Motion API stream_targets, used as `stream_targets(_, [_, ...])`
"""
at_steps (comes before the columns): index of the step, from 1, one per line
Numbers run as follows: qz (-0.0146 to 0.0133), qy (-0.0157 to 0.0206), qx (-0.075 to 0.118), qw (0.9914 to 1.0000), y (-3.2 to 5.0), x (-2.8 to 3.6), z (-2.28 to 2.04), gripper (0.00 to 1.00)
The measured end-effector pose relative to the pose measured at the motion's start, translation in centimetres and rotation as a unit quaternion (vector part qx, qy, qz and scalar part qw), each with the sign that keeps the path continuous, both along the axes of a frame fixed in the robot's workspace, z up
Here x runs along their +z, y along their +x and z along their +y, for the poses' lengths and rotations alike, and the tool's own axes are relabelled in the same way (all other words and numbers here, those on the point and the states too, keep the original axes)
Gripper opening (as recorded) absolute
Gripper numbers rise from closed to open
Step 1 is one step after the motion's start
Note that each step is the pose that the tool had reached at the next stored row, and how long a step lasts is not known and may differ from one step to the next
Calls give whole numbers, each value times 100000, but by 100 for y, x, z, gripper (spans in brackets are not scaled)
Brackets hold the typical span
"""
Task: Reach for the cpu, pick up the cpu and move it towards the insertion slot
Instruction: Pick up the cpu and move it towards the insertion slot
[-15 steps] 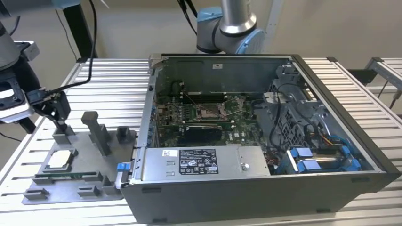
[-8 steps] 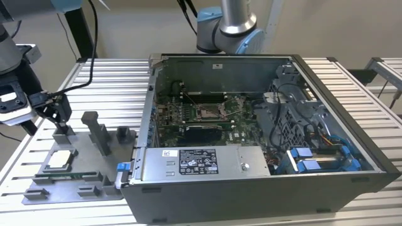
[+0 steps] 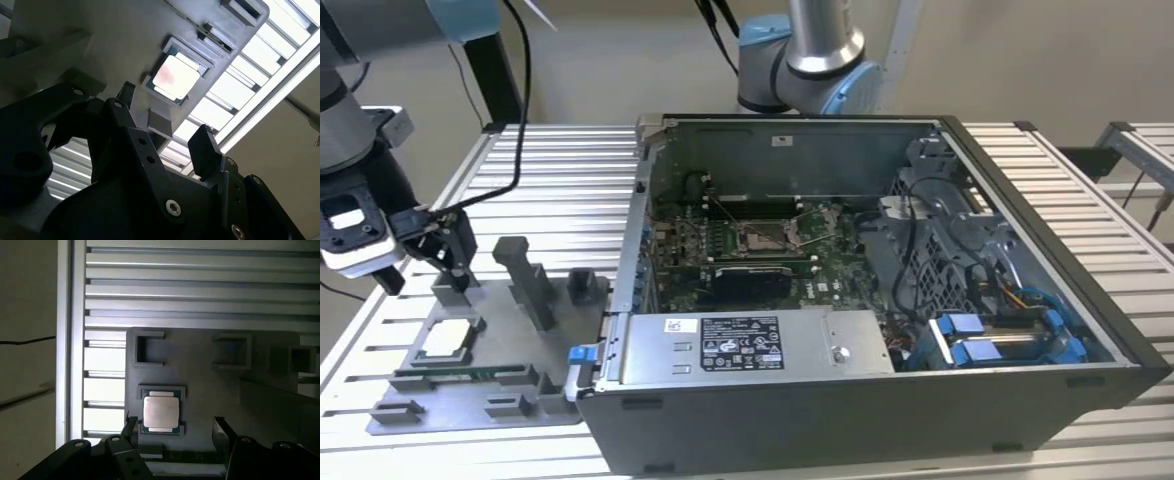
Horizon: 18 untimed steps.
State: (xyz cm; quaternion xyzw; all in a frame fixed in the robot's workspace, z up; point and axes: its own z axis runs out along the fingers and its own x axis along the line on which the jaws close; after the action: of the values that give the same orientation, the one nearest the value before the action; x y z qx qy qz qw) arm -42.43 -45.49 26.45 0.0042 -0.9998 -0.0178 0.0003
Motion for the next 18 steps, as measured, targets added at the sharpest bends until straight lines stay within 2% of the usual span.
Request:
stream_targets(10, [-4,3,5,100000,0,-103,-2,100])
stream_targets(18, [0,1,5,100000,0,-124,-3,100])
